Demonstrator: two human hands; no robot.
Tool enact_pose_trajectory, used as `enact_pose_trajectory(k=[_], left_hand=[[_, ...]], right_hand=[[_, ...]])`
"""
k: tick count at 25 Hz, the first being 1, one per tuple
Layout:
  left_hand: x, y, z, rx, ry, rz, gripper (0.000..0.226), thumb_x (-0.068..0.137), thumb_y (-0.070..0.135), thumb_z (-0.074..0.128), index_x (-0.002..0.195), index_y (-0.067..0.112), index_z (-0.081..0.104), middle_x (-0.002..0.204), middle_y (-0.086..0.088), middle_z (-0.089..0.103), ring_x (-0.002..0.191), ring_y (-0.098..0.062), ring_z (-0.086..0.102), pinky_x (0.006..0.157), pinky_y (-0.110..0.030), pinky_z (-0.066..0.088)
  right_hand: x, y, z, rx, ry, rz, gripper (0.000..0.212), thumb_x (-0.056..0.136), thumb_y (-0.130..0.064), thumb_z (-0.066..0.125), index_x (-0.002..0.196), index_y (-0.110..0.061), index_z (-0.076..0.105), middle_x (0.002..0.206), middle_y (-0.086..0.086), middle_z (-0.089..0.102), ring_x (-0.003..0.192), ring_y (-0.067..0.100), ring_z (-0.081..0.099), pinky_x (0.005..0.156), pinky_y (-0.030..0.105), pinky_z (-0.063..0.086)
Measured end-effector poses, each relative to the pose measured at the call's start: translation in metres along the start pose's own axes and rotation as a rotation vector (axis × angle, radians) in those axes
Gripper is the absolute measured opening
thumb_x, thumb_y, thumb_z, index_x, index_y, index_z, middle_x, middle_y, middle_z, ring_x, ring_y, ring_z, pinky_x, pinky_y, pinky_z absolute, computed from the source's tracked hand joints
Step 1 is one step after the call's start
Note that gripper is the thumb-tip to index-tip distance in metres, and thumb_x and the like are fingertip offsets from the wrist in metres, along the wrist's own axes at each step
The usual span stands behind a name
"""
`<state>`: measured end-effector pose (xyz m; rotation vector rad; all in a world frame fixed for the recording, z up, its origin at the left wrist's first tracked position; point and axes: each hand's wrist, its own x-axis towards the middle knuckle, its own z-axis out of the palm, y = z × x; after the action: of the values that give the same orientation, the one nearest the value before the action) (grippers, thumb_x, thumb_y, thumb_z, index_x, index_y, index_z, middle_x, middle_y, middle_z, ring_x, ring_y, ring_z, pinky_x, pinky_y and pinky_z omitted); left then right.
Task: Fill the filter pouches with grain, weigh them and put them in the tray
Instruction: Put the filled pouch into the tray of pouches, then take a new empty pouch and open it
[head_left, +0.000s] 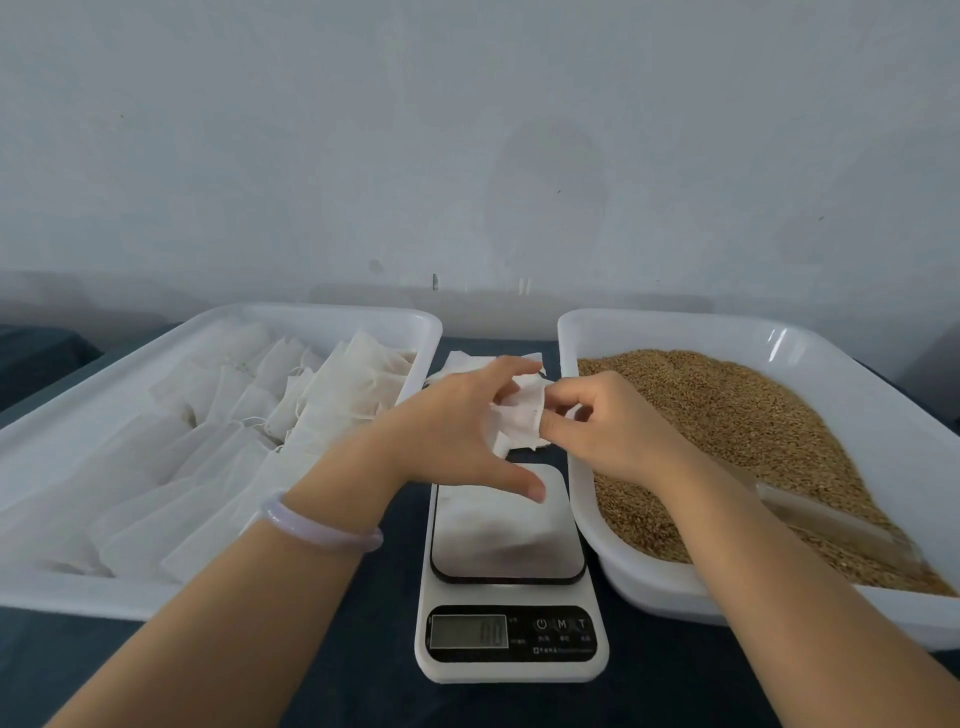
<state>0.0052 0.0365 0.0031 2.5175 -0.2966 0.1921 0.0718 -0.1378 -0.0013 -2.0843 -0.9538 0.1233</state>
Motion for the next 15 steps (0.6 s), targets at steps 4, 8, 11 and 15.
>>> enact_pose_trajectory(k=[4, 8, 11, 15], left_hand=[[0.003, -0.005, 0.004, -0.015, -0.014, -0.11, 0.058, 0.077, 0.011, 0.068, 0.124, 0.03, 0.04, 0.096, 0.01, 0.059, 0.091, -0.019, 0.059, 0.071, -0.024, 0.046], [-0.002, -0.002, -0.007, -0.378, -0.087, -0.221, 0.06, 0.076, -0.004, 0.065, 0.123, 0.027, 0.046, 0.092, 0.0, 0.064, 0.08, -0.016, 0.062, 0.063, -0.022, 0.05], [-0.002, 0.002, -0.015, -0.461, -0.146, -0.229, 0.073, 0.068, -0.007, 0.062, 0.13, 0.027, 0.043, 0.096, -0.009, 0.058, 0.07, -0.021, 0.055, 0.054, -0.021, 0.046], [-0.005, 0.002, -0.018, -0.401, -0.221, -0.267, 0.074, 0.062, 0.0, 0.064, 0.128, 0.028, 0.044, 0.094, -0.007, 0.055, 0.072, -0.02, 0.054, 0.056, -0.023, 0.046]], right_hand=[[-0.002, -0.005, -0.001, 0.094, -0.037, -0.039, 0.017, 0.089, -0.022, 0.059, 0.083, -0.02, 0.074, 0.074, -0.008, 0.061, 0.058, -0.001, 0.044, 0.062, 0.017, 0.035], [-0.006, -0.011, -0.002, 0.224, -0.156, -0.096, 0.022, 0.084, -0.02, 0.064, 0.07, -0.037, 0.07, 0.105, -0.016, 0.058, 0.094, -0.001, 0.054, 0.081, 0.015, 0.038], [-0.004, -0.009, 0.0, 0.146, -0.08, -0.134, 0.005, 0.082, -0.017, 0.07, 0.083, -0.02, 0.074, 0.114, -0.021, 0.059, 0.106, 0.007, 0.055, 0.091, 0.028, 0.044], [-0.005, -0.011, -0.001, 0.33, -0.015, -0.128, 0.018, 0.073, -0.018, 0.06, 0.084, -0.026, 0.072, 0.104, -0.016, 0.063, 0.1, 0.016, 0.059, 0.087, 0.031, 0.048]])
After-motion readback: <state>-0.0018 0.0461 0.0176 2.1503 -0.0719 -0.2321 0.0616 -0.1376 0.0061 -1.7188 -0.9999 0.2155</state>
